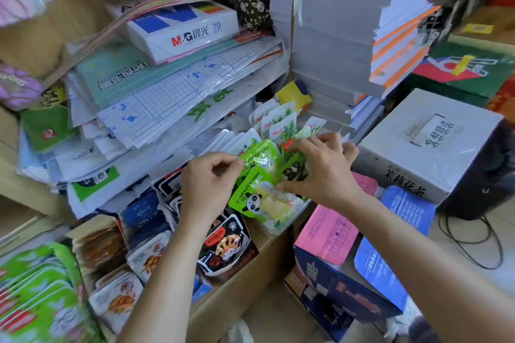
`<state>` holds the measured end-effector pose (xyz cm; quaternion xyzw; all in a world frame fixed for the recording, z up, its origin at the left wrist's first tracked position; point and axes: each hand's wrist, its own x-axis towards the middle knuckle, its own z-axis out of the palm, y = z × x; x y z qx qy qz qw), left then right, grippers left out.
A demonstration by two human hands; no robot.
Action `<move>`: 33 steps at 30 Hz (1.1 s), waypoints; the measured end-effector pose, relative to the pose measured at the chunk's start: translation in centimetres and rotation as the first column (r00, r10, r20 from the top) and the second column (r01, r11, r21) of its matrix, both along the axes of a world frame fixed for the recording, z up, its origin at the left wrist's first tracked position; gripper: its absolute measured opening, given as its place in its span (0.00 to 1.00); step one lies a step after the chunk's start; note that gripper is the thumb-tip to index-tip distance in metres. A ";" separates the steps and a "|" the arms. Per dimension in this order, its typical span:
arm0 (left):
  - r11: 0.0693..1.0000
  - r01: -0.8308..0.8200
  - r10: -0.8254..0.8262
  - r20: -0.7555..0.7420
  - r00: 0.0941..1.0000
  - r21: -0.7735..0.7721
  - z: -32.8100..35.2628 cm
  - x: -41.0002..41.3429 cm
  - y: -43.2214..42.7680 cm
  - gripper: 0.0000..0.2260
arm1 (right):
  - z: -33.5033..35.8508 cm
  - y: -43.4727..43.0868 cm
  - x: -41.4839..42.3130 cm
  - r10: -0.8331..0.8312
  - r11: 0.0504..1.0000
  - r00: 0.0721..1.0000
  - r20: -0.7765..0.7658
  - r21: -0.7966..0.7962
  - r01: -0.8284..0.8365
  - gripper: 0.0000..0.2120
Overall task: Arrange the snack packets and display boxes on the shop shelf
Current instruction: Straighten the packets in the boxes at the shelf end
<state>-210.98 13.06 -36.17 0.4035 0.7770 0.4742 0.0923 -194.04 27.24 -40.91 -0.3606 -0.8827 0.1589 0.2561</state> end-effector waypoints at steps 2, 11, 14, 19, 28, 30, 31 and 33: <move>0.997 -0.017 0.008 -0.117 0.993 -0.080 -0.1 -0.4 -1.1 0.06 | -0.2 -0.3 -0.1 -0.001 0.999 1.000 0.032 0.039 0.000 0.40; 0.982 0.085 -0.126 -0.256 0.958 -0.168 -0.3 0.6 -2.6 0.24 | 0.1 -0.4 -0.3 0.015 0.999 0.998 0.064 0.040 -0.017 0.39; 0.941 0.136 -0.242 -0.335 0.911 -0.310 -0.9 1.5 -1.8 0.35 | -0.1 0.0 -0.1 0.008 0.996 0.996 0.088 0.087 -0.015 0.31; 0.969 0.080 -0.145 -0.272 0.951 -0.234 -1.4 1.9 -0.8 0.31 | -0.4 1.8 0.7 -0.019 0.971 0.999 0.039 0.240 0.009 0.21; 0.972 -0.042 -0.027 -0.286 0.958 -0.232 -1.6 1.3 -0.9 0.22 | 2.1 3.1 0.3 0.210 0.977 0.973 -0.096 -0.018 -0.213 0.10; 0.972 -0.039 -0.039 -0.325 0.945 -0.231 -1.4 1.2 -1.0 0.23 | 3.5 3.7 -0.5 0.228 0.970 0.974 -0.010 -0.090 -0.228 0.10; 0.974 -0.037 -0.042 -0.336 0.941 -0.225 -1.4 1.1 -1.1 0.24 | 4.3 4.1 -1.3 0.246 0.963 0.969 0.025 -0.122 -0.241 0.11; 0.976 -0.031 -0.045 -0.343 0.938 -0.214 -1.3 0.9 -1.2 0.26 | 5.8 4.9 -3.1 0.285 0.950 0.954 0.094 -0.163 -0.267 0.13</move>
